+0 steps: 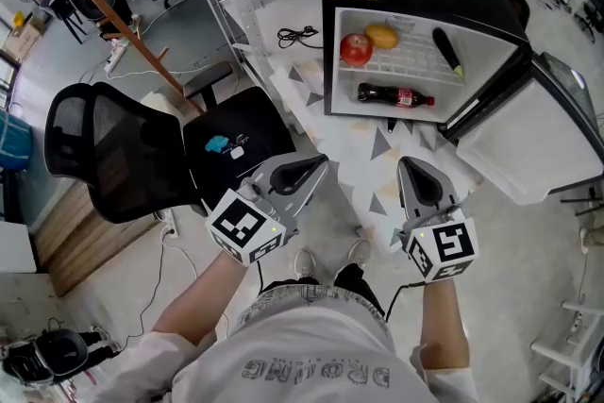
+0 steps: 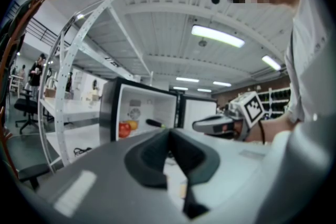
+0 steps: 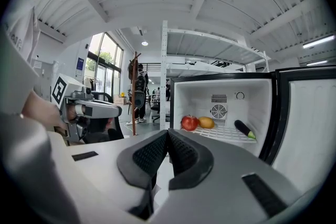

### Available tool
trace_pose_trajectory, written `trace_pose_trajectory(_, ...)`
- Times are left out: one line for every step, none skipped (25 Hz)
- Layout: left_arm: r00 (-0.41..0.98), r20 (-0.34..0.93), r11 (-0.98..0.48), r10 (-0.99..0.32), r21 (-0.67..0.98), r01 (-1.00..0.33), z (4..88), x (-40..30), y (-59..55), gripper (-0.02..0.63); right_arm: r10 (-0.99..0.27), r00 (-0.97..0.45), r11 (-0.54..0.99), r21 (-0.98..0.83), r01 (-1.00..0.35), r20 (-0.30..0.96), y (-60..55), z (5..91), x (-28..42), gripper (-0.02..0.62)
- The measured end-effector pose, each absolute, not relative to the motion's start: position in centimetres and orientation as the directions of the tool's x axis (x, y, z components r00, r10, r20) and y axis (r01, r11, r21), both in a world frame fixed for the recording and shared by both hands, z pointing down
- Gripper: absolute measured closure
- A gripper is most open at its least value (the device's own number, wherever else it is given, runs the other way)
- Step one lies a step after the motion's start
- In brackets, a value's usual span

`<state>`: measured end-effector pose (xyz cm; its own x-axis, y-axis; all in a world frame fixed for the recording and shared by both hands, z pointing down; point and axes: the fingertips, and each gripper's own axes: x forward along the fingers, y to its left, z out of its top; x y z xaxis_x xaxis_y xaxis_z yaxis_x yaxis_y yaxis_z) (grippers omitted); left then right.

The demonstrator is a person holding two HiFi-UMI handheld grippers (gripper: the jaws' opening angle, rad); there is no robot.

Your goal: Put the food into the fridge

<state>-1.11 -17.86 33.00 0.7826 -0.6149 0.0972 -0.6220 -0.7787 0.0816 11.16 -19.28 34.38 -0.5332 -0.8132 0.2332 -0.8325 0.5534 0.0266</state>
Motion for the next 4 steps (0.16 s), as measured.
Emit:
trace_pose_trajectory(0.782,0.097,-0.779,-0.615,0.082,-0.622,33.00,-1.04,-17.91,0.598,-0.813,-0.534,0.554,0.027,-0.832,0.233,-19.34,34.38,11.20,0.592)
trace_pose_trajectory(0.782,0.097,-0.779,-0.615,0.082,-0.622,32.99,-0.97,-17.97,0.598,-0.812,-0.535,0.555,0.027,-0.832,0.233,-19.40,34.38,11.24,0.592)
trace_pose_trajectory(0.782,0.097,-0.778,-0.615,0.081,-0.622,32.98,-0.90,-18.03,0.598,-0.812,-0.535,0.555,0.026,-0.831,0.233,-19.47,34.36,11.28,0.592)
trace_pose_trajectory(0.782,0.096,-0.778,-0.615,0.081,-0.622,32.97,-0.83,-18.10,0.598,-0.812,-0.536,0.556,0.026,-0.831,0.233,-19.53,34.35,11.32,0.592)
